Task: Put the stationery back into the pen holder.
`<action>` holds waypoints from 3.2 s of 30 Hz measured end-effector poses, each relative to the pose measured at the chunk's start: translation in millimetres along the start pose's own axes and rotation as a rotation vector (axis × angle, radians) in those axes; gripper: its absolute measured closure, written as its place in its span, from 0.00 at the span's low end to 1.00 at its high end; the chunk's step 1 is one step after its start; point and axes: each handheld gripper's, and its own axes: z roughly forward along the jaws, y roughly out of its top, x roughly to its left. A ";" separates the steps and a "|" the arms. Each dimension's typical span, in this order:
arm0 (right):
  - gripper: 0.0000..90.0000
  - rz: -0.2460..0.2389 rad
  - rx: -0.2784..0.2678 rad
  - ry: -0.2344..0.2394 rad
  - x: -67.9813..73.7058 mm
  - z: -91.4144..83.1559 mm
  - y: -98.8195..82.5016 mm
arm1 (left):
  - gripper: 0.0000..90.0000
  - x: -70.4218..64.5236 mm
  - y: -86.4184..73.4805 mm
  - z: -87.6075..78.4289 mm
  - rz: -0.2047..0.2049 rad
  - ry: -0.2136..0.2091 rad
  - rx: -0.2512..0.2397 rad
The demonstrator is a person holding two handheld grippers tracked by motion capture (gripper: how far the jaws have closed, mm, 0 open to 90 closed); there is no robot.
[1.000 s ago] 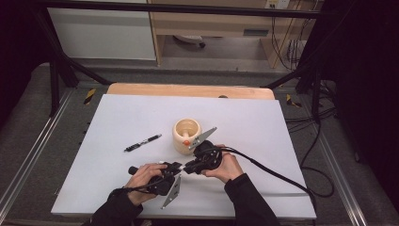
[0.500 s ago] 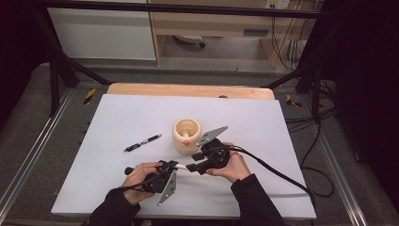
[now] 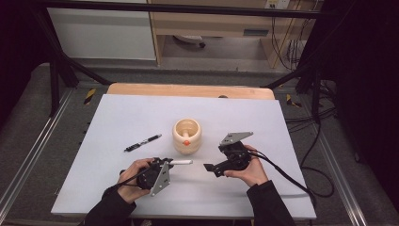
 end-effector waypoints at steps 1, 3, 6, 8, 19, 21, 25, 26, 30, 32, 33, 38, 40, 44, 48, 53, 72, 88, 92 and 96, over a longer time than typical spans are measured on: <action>0.07 0.012 -0.004 -0.013 -2.5 -0.8 -3.8 | 0.87 0.4 -0.4 0.0 -0.030 -0.003 -0.013; 0.05 0.039 -0.001 -0.037 -7.8 -2.7 -11.0 | 0.87 2.8 -1.0 -1.1 -0.077 -0.009 -0.020; 0.04 0.082 -0.018 -0.048 -16.3 -5.4 -22.3 | 0.87 6.6 -1.8 -2.6 -0.150 -0.019 -0.035; 0.03 0.102 -0.027 -0.064 -20.6 -7.1 -29.6 | 0.87 9.5 -2.2 -3.6 -0.200 -0.026 -0.043; 0.01 0.161 -0.063 -0.113 -35.4 -16.8 -60.7 | 0.87 27.8 -4.8 -9.4 -0.514 -0.042 -0.116; 0.01 0.169 -0.062 -0.111 -36.6 -18.7 -64.4 | 0.87 31.4 -4.9 -10.1 -0.564 -0.039 -0.129; 0.01 0.175 -0.069 -0.119 -38.8 -23.0 -69.9 | 0.87 38.7 -4.1 -10.7 -0.652 -0.039 -0.150; 0.01 0.180 -0.070 -0.122 -39.1 -24.0 -70.7 | 0.87 40.2 -3.6 -10.2 -0.674 -0.039 -0.161; 0.01 0.188 -0.078 -0.125 -41.0 -27.7 -74.7 | 0.87 47.5 -1.0 -8.0 -0.732 -0.028 -0.175; 0.01 0.195 -0.081 -0.125 -42.2 -28.9 -76.6 | 0.87 51.6 0.8 -6.6 -0.766 -0.026 -0.189; 0.01 0.197 -0.079 -0.129 -43.0 -29.5 -77.4 | 0.87 53.7 1.9 -5.7 -0.780 -0.025 -0.195; 0.01 0.208 -0.074 -0.139 -44.9 -31.1 -80.3 | 0.87 64.2 8.1 -0.7 -0.831 -0.021 -0.213; 0.01 0.195 -0.077 -0.146 -45.2 -31.2 -81.2 | 0.87 68.2 10.2 1.7 -0.853 -0.018 -0.221; 0.01 0.194 -0.076 -0.144 -45.3 -31.1 -81.5 | 0.87 75.5 14.6 7.1 -0.892 -0.005 -0.234; 0.01 0.189 -0.072 -0.147 -45.5 -31.2 -81.7 | 0.87 82.5 19.6 12.8 -0.915 0.005 -0.247; 0.01 0.190 -0.071 -0.145 -45.5 -31.5 -82.1 | 0.87 90.4 26.6 18.5 -0.932 0.013 -0.253; 0.01 0.187 -0.072 -0.140 -47.5 -32.8 -84.0 | 0.87 112.3 44.6 46.6 -0.972 0.036 -0.259; 0.01 0.184 -0.062 -0.135 -47.3 -32.0 -84.4 | 0.87 111.6 38.8 79.6 -0.979 0.039 -0.238; 0.01 0.184 -0.064 -0.136 -47.3 -31.9 -84.4 | 0.87 107.4 34.4 85.4 -0.979 0.029 -0.223; 0.01 0.180 -0.063 -0.136 -47.3 -31.5 -84.6 | 0.87 103.6 29.3 88.3 -0.976 0.028 -0.215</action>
